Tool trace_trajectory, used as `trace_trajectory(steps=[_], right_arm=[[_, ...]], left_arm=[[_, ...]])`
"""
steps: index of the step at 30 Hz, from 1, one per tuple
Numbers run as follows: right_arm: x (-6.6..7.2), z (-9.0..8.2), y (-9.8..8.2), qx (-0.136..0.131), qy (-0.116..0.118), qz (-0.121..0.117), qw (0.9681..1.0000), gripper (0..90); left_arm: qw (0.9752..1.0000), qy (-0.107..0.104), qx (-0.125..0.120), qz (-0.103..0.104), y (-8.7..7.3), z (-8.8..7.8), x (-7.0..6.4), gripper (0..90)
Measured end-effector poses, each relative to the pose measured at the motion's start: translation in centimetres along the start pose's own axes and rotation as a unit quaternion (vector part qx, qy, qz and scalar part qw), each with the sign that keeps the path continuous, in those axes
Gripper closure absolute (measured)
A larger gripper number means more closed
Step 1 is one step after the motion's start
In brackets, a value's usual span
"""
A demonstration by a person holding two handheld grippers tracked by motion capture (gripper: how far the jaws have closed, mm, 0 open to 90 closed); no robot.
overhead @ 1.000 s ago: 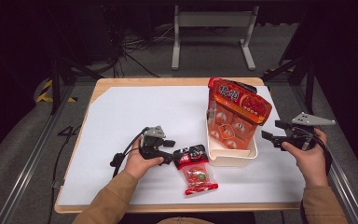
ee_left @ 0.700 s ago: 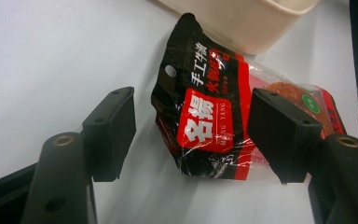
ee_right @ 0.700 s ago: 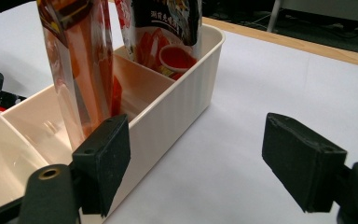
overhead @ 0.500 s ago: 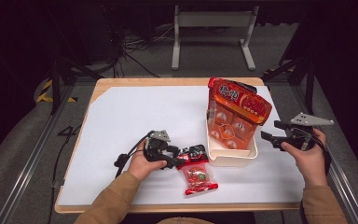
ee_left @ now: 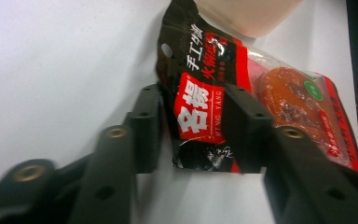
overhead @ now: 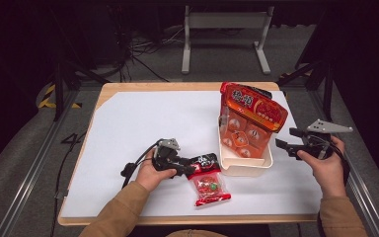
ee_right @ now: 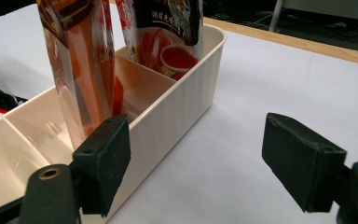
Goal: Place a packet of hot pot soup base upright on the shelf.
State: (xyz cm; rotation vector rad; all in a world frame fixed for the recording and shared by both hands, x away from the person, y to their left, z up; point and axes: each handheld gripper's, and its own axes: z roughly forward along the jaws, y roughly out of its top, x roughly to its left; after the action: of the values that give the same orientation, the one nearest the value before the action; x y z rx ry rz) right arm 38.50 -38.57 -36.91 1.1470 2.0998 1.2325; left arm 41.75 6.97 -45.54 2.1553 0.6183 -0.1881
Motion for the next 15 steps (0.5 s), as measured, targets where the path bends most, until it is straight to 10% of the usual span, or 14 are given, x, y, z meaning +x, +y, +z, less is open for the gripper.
trace_trajectory(steps=[7,15], right_arm=[[0.0,0.0,0.0,0.0,0.002,0.002,1.0,25.3],[0.0,-0.1,0.0,-0.002,0.001,0.004,1.0,27.1]], left_arm=[[0.9998,0.022,0.001,0.003,0.0,0.1,-0.2,85.8],[0.9997,0.015,-0.02,0.005,0.6,-1.4,-1.0,89.4]])
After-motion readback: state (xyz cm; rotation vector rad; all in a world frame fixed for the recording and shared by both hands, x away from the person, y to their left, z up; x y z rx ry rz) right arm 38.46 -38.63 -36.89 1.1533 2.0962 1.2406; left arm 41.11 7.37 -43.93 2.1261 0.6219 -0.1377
